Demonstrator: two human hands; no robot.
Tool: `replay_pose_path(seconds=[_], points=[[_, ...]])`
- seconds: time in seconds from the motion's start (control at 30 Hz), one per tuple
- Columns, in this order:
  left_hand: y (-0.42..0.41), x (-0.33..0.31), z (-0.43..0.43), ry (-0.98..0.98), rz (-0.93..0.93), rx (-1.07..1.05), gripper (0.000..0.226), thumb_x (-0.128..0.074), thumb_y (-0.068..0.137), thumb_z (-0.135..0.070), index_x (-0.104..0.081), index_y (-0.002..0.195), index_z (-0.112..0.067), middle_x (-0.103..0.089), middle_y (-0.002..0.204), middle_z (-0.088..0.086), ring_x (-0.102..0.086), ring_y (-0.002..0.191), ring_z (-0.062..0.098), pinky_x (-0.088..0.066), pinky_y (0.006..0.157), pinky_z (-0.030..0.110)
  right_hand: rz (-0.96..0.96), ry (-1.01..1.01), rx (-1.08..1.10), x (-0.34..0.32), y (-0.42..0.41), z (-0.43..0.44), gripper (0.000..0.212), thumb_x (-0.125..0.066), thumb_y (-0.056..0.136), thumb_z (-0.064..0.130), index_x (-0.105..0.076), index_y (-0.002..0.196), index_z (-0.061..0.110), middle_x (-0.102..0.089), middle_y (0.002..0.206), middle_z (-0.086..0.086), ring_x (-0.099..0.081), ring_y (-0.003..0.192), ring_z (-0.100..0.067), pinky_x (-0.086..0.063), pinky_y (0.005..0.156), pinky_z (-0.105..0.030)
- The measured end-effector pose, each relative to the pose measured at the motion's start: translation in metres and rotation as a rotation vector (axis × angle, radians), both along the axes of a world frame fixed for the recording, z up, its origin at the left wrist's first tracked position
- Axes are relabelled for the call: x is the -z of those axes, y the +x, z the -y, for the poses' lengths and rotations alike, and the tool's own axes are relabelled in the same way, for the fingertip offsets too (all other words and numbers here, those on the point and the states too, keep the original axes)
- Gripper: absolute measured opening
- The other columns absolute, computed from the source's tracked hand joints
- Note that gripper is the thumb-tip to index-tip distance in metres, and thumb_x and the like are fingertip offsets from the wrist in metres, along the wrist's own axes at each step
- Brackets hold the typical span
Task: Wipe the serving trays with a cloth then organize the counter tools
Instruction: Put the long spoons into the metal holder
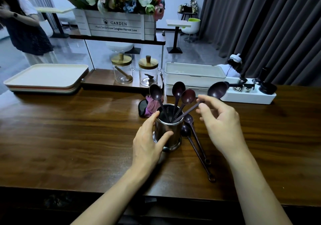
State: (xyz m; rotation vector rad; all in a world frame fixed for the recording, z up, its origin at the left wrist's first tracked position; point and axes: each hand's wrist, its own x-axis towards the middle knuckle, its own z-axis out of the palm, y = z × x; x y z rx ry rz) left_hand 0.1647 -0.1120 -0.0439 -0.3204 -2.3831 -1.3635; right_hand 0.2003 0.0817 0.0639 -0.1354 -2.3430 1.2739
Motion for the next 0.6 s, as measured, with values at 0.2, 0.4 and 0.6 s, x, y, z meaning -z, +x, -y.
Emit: replay_pose_path(seconds=[0.2,0.4,0.6], points=[[0.000,-0.003,-0.007,0.010,-0.048,-0.025,0.074,-0.083,0.080,-0.042,-0.050,0.145,-0.026,-0.055,0.143,-0.015,-0.053,0.132,0.006,-0.034,0.104,0.006,0.209,0.200,-0.123,0.017,-0.005,0.018,0.043,-0.057,0.097,0.044,-0.056,0.140,0.042,-0.070,0.125,0.011,-0.064,0.116,-0.011,-0.049,0.103,-0.038],[-0.001,-0.004,-0.009,0.025,0.018,-0.020,0.071,-0.081,0.082,-0.045,-0.044,0.142,-0.037,-0.063,0.141,-0.004,-0.064,0.122,0.016,-0.039,0.090,0.014,0.255,0.117,-0.206,0.032,-0.010,0.018,0.046,-0.056,0.100,0.039,-0.048,0.145,0.046,-0.053,0.145,0.022,-0.050,0.127,0.002,-0.038,0.105,-0.020],[0.005,-0.006,-0.006,0.035,0.003,-0.026,0.055,-0.064,0.091,-0.050,-0.046,0.141,-0.037,-0.070,0.122,-0.011,-0.065,0.098,0.005,-0.039,0.082,0.001,0.255,-0.078,-0.323,0.050,-0.019,0.017,0.042,-0.058,0.099,0.041,-0.053,0.140,0.050,-0.052,0.147,0.019,-0.042,0.136,0.005,-0.038,0.116,-0.030]])
